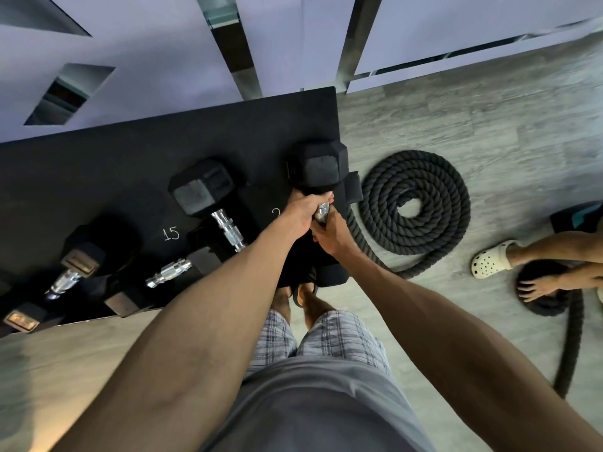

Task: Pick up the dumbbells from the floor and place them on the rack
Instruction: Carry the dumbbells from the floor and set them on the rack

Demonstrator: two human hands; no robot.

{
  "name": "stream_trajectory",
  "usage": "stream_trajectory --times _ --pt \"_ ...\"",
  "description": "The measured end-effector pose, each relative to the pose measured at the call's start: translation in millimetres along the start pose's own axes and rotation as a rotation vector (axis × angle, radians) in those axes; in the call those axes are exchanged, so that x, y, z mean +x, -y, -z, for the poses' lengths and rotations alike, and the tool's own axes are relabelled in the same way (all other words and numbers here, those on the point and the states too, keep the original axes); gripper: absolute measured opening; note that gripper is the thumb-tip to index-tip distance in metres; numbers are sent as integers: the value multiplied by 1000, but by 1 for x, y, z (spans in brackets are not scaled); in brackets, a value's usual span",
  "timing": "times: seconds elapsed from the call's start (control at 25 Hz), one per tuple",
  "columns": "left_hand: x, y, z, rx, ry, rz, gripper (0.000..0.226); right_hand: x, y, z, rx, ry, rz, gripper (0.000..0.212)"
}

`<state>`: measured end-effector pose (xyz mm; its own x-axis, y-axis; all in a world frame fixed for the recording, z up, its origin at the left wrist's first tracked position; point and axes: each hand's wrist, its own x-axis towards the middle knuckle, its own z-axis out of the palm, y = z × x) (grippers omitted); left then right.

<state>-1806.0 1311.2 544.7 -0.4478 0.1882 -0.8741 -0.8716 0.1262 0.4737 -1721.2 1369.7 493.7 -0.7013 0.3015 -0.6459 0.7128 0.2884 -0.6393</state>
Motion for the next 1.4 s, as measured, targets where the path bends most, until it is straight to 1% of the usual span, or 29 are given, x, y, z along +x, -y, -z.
stream_trajectory --times 0.12,0.16,0.2,0.24,0.28,0.32,0.4,0.44,0.52,0.6,0.64,0.72,0.76,0.84,0.88,1.0,1.2,1.28,1.36,1.4 --pt "-5 4 3 52 -8 -11 34 -4 2 4 89 54 -47 35" --pt "-6 4 5 82 -11 -17 35 -6 4 7 116 85 -55 39" --pt "-10 3 10 123 -14 -29 37 -9 7 11 84 79 -40 45" --pt "-14 3 17 182 -32 -45 40 -14 8 14 -11 28 2 50" --pt "-21 4 27 261 -59 -60 41 -20 8 18 -96 -61 61 52" --pt "-26 6 40 338 -81 -72 39 -29 9 21 -136 -165 114 50" --pt "-37 7 66 403 -100 -60 26 -49 15 24 -130 -326 226 34" --pt "-40 7 78 408 -113 -47 22 -56 20 23 -121 -336 264 25" --pt "-48 4 104 349 -165 -14 18 -66 35 11 -133 -250 330 14" --pt "-49 5 126 253 -267 2 13 -68 50 -11 -150 -111 373 12" --pt "-47 7 137 207 -354 -5 14 -67 56 -25 -157 -36 375 15" --pt "-43 9 151 99 -571 -73 24 -62 68 -53 -178 100 342 26" --pt "-44 9 153 87 -675 -107 30 -60 72 -65 -194 155 319 33" --pt "-48 6 149 158 -826 -168 40 -55 83 -84 -229 215 284 42" --pt "-52 4 143 176 -853 -199 42 -52 86 -93 -240 239 261 41" --pt "-61 5 136 178 -847 -231 50 -48 93 -111 -232 283 167 38" --pt "-58 -3 163 171 -732 -293 65 -52 87 -125 -143 203 110 27" --pt "-65 2 177 289 -685 -324 67 -56 89 -130 -88 157 101 28" --pt "-70 20 204 547 -666 -386 61 -59 98 -133 -34 124 99 30" --pt "-73 28 218 706 -625 -414 51 -59 104 -133 -14 112 98 31"
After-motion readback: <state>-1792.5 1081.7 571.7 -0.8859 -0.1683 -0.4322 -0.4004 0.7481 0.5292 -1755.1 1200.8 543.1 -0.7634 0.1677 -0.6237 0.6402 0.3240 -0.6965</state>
